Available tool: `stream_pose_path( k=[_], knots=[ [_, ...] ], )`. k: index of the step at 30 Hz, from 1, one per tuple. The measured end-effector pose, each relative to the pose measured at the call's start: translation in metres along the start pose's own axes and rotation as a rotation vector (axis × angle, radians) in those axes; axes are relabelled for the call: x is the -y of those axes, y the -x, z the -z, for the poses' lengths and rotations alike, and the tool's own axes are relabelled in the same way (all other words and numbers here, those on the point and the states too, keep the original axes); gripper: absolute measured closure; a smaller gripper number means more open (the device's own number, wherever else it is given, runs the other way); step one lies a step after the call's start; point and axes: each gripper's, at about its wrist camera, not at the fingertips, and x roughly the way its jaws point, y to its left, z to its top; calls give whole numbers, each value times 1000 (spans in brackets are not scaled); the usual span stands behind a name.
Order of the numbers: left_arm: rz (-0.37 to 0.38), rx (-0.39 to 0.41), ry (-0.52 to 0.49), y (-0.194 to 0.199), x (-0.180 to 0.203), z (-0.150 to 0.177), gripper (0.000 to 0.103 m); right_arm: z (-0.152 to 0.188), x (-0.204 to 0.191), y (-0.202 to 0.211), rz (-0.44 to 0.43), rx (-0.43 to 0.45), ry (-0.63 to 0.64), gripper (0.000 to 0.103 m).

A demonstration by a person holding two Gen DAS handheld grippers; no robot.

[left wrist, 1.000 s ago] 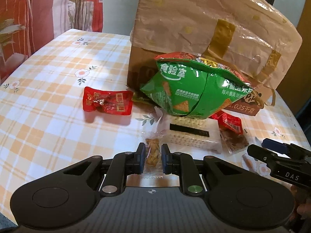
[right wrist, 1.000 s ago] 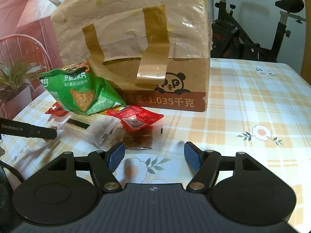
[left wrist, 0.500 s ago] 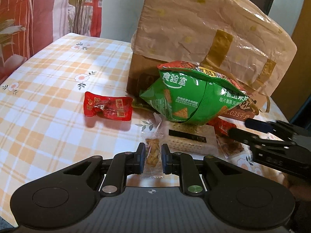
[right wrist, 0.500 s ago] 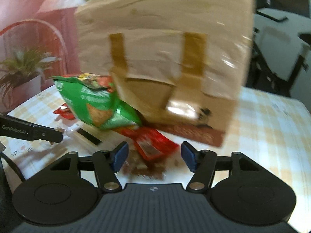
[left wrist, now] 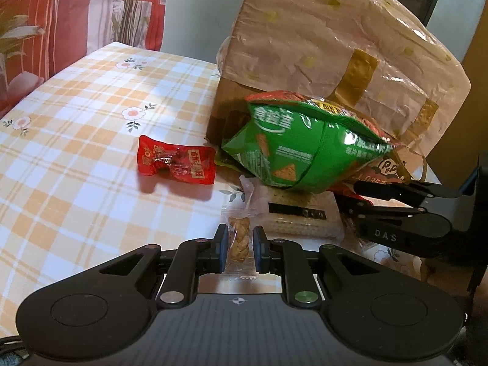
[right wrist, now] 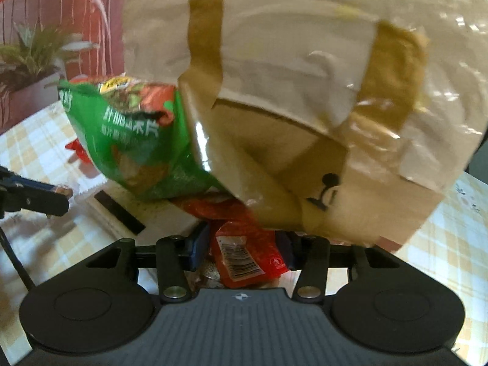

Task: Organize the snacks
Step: 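Grasp the red barcode sachet with the right gripper while the left gripper holds the nut packet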

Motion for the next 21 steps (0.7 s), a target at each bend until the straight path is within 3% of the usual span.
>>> stream_pose_path(
  k=[5, 8, 21],
  knots=[
    [-2, -5, -7, -2, 2, 0, 85, 0, -6, -3, 19, 23, 15, 53],
    [-4, 1, -7, -1, 1, 1, 85, 3, -9, -3, -13, 36, 18, 69],
    [-6, 7, -32, 6, 7, 0, 85, 27, -5, 53, -67, 133, -109, 75]
  ],
)
